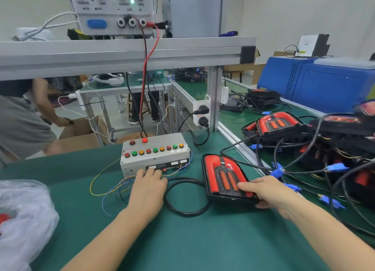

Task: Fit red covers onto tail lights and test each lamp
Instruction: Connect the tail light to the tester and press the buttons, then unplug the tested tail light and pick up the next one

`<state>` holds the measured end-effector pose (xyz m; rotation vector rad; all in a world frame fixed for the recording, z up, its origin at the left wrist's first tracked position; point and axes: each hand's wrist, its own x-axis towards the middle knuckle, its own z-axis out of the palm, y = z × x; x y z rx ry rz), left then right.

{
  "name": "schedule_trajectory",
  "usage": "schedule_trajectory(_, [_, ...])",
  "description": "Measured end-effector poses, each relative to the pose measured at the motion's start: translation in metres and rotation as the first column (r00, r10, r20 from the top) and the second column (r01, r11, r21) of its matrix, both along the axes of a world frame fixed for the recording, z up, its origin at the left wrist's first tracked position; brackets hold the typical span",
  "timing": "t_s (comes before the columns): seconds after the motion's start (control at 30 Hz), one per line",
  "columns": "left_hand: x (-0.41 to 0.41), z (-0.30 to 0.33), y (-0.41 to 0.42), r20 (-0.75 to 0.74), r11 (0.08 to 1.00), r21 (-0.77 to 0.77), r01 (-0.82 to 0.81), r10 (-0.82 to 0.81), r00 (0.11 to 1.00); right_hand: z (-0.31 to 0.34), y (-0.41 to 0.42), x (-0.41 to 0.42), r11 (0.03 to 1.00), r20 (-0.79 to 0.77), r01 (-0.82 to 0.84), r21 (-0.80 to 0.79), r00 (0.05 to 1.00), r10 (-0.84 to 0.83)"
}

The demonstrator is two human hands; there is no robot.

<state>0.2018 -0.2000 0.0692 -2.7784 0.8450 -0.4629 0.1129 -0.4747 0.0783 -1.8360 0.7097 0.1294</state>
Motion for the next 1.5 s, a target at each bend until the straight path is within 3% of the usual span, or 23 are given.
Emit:
schedule_trajectory(0.1, [0.011, -0.003, -0.01, -0.039, 0.995, 0.038, -0.092, 0.094, 0.995, 0.0, 0.001, 0.0, 1.0, 0.0, 0.005, 0.018, 1.0, -0.005])
schedule_trajectory(0.2, [0.017, 0.0, -0.017, -0.044, 0.998, -0.004, -0.066, 0.066, 0.997, -0.003, 0.006, -0.001, 0.989, 0.084, 0.047, 0.14, 0.995, -0.059])
schedule_trajectory(0.27, [0.019, 0.002, -0.022, -0.089, 0.993, -0.114, 0.039, -0.049, 0.995, -0.003, 0.012, -0.003, 0.953, 0.147, 0.034, 0.302, 0.986, -0.082])
schedule_trajectory(0.33, [0.018, 0.004, -0.028, -0.195, 0.942, -0.329, 0.064, -0.134, 0.972, -0.003, 0.016, -0.005, 0.926, 0.189, 0.038, 0.376, 0.975, -0.116])
schedule_trajectory(0.4, [0.017, 0.007, -0.031, -0.4, 0.853, -0.516, -0.076, -0.162, 0.902, -0.005, 0.018, -0.007, 0.913, 0.221, 0.053, 0.404, 0.963, -0.153])
schedule_trajectory(0.47, [0.018, 0.008, -0.032, -0.524, 0.778, -0.598, -0.191, -0.2, 0.828, -0.006, 0.018, -0.01, 0.903, 0.245, 0.058, 0.425, 0.953, -0.177])
schedule_trajectory(0.6, [0.018, 0.012, -0.037, -0.648, 0.812, -0.498, -0.304, -0.115, 0.753, -0.007, 0.017, -0.015, 0.91, 0.282, 0.039, 0.414, 0.944, -0.169])
schedule_trajectory(0.7, [0.017, 0.009, -0.043, -0.506, 0.953, -0.239, -0.185, 0.041, 0.862, -0.006, 0.018, -0.018, 0.914, 0.309, 0.02, 0.405, 0.938, -0.158])
schedule_trajectory(0.8, [0.016, 0.001, -0.048, -0.256, 0.997, 0.0, -0.083, 0.081, 0.963, -0.005, 0.021, -0.022, 0.905, 0.34, 0.002, 0.426, 0.926, -0.162])
schedule_trajectory(0.93, [0.013, 0.001, -0.052, -0.106, 0.996, -0.065, -0.056, 0.049, 0.993, -0.004, 0.018, -0.029, 0.869, 0.403, -0.041, 0.494, 0.896, -0.187])
schedule_trajectory(1.0, [0.01, 0.011, -0.054, -0.111, 0.96, -0.264, -0.09, 0.062, 0.992, 0.0, 0.016, -0.032, 0.828, 0.44, -0.073, 0.556, 0.871, -0.219])
schedule_trajectory(1.13, [-0.005, 0.046, -0.064, -0.127, 0.695, -0.718, -0.038, -0.078, 0.989, 0.012, 0.022, -0.038, 0.767, 0.509, -0.174, 0.617, 0.832, -0.221])
schedule_trajectory(1.17, [-0.008, 0.055, -0.068, -0.15, 0.591, -0.806, -0.033, -0.15, 0.977, 0.016, 0.026, -0.039, 0.759, 0.526, -0.196, 0.62, 0.823, -0.217])
schedule_trajectory(1.23, [-0.018, 0.074, -0.077, -0.257, 0.279, -0.947, -0.158, -0.368, 0.894, 0.022, 0.034, -0.039, 0.758, 0.569, -0.23, 0.61, 0.794, -0.217])
schedule_trajectory(1.3, [-0.03, 0.087, -0.084, -0.34, -0.018, -0.907, -0.422, -0.561, 0.754, 0.03, 0.039, -0.039, 0.773, 0.604, -0.249, 0.584, 0.769, -0.209])
schedule_trajectory(1.33, [-0.035, 0.092, -0.088, -0.35, -0.115, -0.831, -0.544, -0.652, 0.673, 0.034, 0.041, -0.039, 0.769, 0.612, -0.264, 0.583, 0.765, -0.201])
schedule_trajectory(1.43, [-0.047, 0.096, -0.092, -0.286, -0.23, -0.531, -0.816, -0.857, 0.428, 0.044, 0.047, -0.04, 0.715, 0.591, -0.302, 0.631, 0.783, -0.192])
schedule_trajectory(1.5, [-0.052, 0.093, -0.092, -0.228, -0.268, -0.415, -0.869, -0.894, 0.385, 0.046, 0.047, -0.042, 0.706, 0.593, -0.308, 0.638, 0.782, -0.194])
